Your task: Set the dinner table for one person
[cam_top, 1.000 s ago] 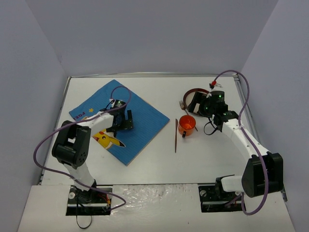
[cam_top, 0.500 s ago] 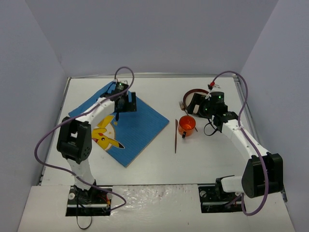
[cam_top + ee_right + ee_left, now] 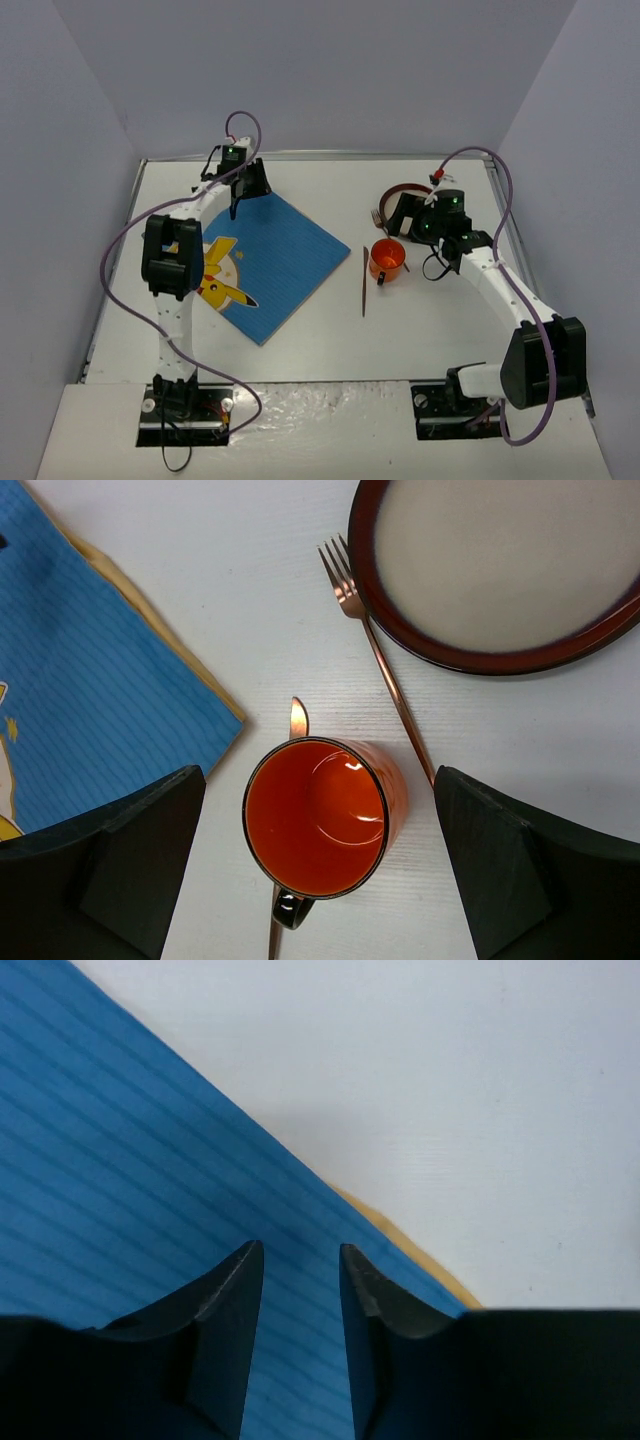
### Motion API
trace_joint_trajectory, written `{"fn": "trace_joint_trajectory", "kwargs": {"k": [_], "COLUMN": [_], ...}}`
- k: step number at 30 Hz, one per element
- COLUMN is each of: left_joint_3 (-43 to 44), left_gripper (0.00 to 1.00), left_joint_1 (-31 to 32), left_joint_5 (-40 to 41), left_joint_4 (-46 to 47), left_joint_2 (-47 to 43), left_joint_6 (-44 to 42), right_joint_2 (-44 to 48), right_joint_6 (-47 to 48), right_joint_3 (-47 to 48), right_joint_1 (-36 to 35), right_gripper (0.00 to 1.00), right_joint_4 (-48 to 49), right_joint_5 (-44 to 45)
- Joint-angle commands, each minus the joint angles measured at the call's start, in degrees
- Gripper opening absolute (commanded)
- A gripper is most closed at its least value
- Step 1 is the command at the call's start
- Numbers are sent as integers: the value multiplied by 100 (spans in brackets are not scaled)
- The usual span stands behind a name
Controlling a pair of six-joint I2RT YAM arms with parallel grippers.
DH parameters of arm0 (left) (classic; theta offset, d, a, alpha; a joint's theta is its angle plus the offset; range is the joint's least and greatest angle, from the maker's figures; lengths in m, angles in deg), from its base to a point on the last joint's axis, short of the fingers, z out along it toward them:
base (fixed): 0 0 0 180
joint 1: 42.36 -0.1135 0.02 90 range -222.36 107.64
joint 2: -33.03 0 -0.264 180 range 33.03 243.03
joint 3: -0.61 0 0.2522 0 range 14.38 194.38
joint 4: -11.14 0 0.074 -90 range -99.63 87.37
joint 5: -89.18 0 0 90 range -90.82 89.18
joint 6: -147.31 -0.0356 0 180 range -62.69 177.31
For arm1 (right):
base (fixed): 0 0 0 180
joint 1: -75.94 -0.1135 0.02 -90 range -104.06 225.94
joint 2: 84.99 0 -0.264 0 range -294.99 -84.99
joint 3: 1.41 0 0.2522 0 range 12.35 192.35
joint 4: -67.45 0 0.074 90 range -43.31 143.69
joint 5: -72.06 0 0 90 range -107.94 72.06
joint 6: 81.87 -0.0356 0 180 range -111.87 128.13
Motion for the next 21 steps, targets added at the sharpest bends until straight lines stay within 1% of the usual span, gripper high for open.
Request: {"fn": "trace_joint_trajectory", "kwargs": {"k": [1, 5, 9, 12, 15, 19, 21], "left_joint_3": [127, 160, 144, 94, 90, 215, 336], "left_gripper": [23, 23, 23, 26, 35, 56, 67], "left_joint_1": [-155, -336, -420, -465, -517, -593, -599], "left_joint_5": [-1022, -1311, -1416, -1480, -1529, -1549, -1541], "left_joint_4": [1281, 1736, 1805, 1894, 1912, 1834, 1649], "left_joint_2": [131, 597, 914, 981, 912, 536, 268], "left_joint_6": [335, 697, 815, 836, 839, 834, 809], "right_joint_2": [120, 80, 91, 111, 124, 103, 78], "right_joint_6": [54, 29, 26, 38, 46, 27, -39], "right_joint_3": [-68, -160, -225, -275, -282, -163, -73], "right_joint_1": [-35, -44, -44, -44, -44, -38, -31], "right_gripper": [95, 95, 95, 94, 94, 94, 94], "right_joint_4": [281, 346, 363, 364, 362, 364, 357], "right_joint_5": [-104, -137, -123, -111, -119, 32, 147]}}
